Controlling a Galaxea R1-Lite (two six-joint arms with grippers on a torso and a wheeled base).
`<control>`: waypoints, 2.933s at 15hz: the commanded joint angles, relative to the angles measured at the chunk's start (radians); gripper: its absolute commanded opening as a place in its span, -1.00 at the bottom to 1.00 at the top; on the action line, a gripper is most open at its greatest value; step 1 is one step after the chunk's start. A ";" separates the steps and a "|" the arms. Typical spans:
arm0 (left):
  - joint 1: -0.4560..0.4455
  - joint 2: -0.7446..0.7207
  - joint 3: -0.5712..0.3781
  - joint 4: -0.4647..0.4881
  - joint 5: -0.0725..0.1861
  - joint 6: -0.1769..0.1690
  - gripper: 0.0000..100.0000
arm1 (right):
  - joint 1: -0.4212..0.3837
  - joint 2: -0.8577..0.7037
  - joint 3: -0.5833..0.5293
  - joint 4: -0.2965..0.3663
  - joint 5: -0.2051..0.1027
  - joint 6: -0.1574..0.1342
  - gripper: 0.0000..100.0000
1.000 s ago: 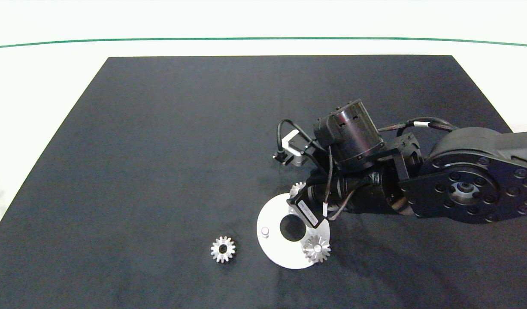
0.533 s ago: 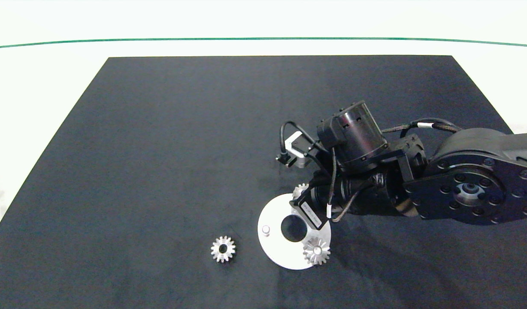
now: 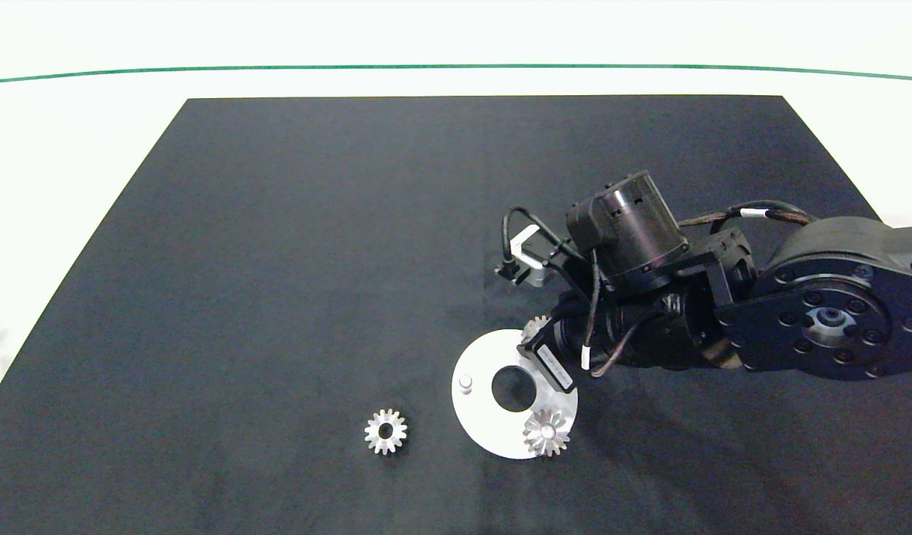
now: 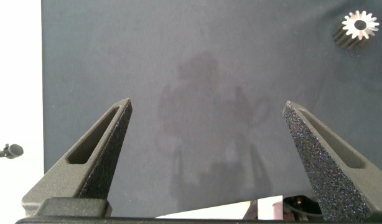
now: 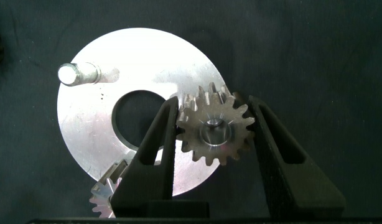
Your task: Install three planetary gears onto the carrier pins
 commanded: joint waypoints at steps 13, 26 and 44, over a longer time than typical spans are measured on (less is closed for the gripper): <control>-0.001 0.005 -0.008 0.002 0.001 0.000 1.00 | -0.002 0.004 0.000 -0.003 -0.012 -0.002 1.00; -0.001 0.034 0.003 0.005 -0.016 0.097 1.00 | -0.163 -0.660 0.305 0.084 -0.052 -0.009 1.00; -0.353 0.634 -0.023 -0.322 -0.056 0.256 1.00 | -0.291 -0.789 0.347 0.212 -0.048 -0.003 1.00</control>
